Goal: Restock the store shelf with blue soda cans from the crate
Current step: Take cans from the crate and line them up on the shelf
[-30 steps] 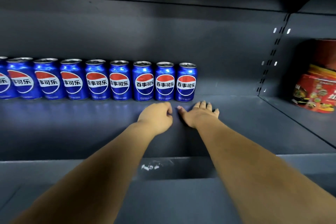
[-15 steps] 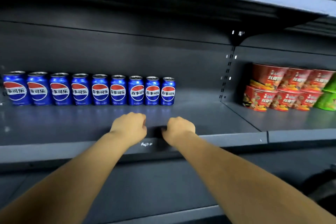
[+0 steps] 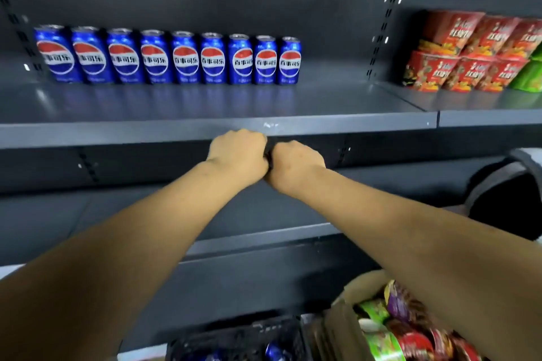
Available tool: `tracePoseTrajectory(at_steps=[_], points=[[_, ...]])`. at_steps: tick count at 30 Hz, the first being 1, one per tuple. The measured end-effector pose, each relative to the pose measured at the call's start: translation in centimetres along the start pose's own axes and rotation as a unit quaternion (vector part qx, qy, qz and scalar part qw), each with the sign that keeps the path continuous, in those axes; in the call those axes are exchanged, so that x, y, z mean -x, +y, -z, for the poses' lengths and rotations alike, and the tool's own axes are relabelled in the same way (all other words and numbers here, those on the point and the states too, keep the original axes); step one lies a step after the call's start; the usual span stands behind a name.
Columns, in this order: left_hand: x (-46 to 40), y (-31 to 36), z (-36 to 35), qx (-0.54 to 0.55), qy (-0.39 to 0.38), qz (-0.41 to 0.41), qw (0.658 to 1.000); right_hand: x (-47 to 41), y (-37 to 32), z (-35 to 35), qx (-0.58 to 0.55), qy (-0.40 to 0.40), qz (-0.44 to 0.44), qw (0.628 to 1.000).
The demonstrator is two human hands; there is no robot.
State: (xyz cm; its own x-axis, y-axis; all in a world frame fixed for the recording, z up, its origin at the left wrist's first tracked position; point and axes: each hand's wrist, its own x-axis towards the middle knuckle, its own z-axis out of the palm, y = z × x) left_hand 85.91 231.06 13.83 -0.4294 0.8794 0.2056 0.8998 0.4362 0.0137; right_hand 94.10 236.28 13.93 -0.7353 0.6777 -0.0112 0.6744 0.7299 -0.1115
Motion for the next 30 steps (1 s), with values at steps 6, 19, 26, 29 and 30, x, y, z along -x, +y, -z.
tracePoseTrajectory(at_steps=[6,19,26,29,30], points=[[5.0,-1.2,-3.2,0.043,-0.044,-0.026,0.998,3.0,-1.4,-4.1,0.043,-0.025,0.045,0.998],[11.3,-2.3,-14.7,0.057,-0.149,-0.060,0.985,5.6,-0.3,-17.0,0.028,-0.113,0.136,0.984],[13.5,-1.6,-22.2,0.059,-0.237,-0.069,0.967,6.5,2.0,-25.5,-0.045,-0.202,0.145,0.967],[14.3,-1.1,-25.7,0.051,-0.282,-0.067,0.956,6.7,3.2,-29.1,-0.087,-0.237,0.147,0.956],[14.4,-0.9,-26.7,0.045,-0.298,-0.062,0.951,6.7,3.4,-30.0,-0.098,-0.244,0.146,0.954]])
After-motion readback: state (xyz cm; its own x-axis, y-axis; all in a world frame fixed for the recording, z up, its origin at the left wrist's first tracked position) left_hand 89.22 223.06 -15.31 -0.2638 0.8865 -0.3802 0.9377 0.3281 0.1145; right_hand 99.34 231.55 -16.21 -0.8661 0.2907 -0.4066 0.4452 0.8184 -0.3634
